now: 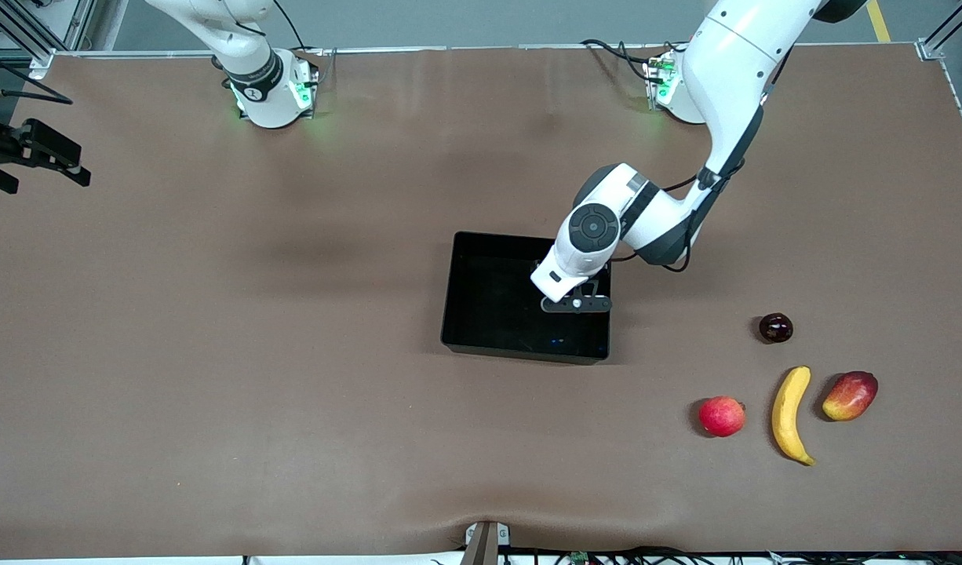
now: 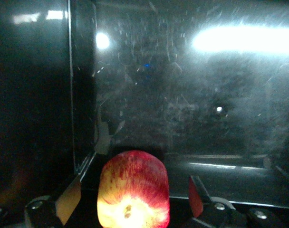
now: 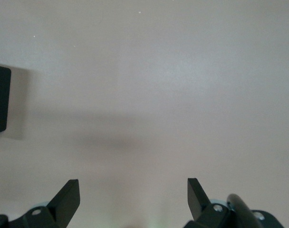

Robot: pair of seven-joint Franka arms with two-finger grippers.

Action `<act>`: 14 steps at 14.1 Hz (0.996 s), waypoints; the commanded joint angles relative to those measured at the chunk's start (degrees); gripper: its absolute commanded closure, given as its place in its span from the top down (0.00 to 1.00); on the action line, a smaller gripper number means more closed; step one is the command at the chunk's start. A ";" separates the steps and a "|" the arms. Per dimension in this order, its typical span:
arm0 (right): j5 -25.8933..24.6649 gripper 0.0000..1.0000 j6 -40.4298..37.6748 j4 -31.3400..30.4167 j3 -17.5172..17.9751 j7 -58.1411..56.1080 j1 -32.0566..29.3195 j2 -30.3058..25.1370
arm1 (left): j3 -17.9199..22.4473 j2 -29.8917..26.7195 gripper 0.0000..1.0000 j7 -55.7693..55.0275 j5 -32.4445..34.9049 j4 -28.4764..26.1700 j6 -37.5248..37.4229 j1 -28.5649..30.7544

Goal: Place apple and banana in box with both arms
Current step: 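Lower the apple into the black tray and open the left gripper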

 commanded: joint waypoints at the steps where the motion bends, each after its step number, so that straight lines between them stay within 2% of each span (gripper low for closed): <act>1: 0.69 1.00 -0.68 2.71 0.83 -0.68 -0.90 1.04 | -0.08 -3.03 1.00 -1.17 1.44 4.33 -7.94 0.18; 3: 0.69 1.00 -0.68 2.53 0.83 -0.68 -0.72 1.13 | 0.01 -3.82 1.00 -0.38 1.44 9.86 -15.50 0.53; 5: 0.77 1.00 -1.73 2.44 0.83 -0.33 -0.72 0.95 | 0.36 -4.61 1.00 0.15 1.44 13.13 -19.13 2.19; 8: 0.77 1.00 -1.91 2.44 0.83 -0.33 -0.72 0.86 | 0.44 -4.88 1.00 3.64 1.53 15.41 -19.05 7.54; 11: 0.77 1.00 -1.83 2.44 1.09 -0.33 -0.63 0.86 | 0.62 -4.00 1.00 17.24 1.88 17.10 -18.35 14.39; 14: 0.77 1.00 -1.83 2.44 1.10 -0.33 -0.63 0.86 | 0.62 -2.34 1.00 28.86 3.55 16.66 -11.08 20.82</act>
